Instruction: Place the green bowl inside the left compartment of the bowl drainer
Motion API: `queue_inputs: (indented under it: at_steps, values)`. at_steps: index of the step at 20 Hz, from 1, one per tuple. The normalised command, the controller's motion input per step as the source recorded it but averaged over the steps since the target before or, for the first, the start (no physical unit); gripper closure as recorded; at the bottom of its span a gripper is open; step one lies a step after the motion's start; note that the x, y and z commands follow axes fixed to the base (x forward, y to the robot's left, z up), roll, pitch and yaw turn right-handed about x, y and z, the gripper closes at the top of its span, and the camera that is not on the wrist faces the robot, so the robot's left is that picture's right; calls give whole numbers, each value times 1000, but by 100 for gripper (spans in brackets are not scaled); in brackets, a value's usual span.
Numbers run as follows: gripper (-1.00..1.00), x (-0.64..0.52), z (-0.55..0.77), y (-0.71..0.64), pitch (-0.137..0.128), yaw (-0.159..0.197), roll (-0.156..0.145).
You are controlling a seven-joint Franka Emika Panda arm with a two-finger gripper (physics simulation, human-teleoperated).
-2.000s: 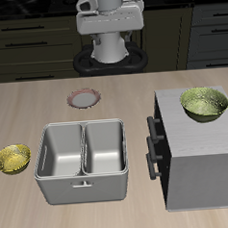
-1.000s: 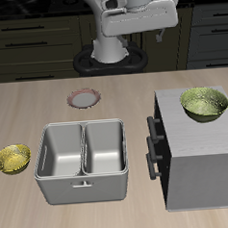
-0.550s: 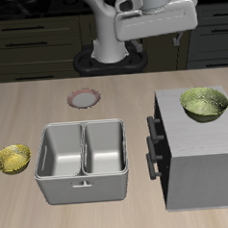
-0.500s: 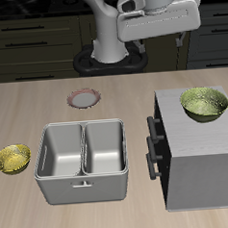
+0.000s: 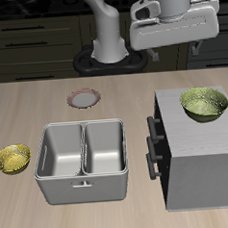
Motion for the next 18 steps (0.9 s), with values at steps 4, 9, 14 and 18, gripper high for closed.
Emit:
queue_inputs:
  at_steps: [4,9,14,18]
  values:
    - [-100,336,-43,99,21,-24,-8]
    - [-100,254,-48,63,6,1,11]
    - [-100,200,-214,1,21,-12,-4]
    - [-100,36,-352,40,48,8,1]
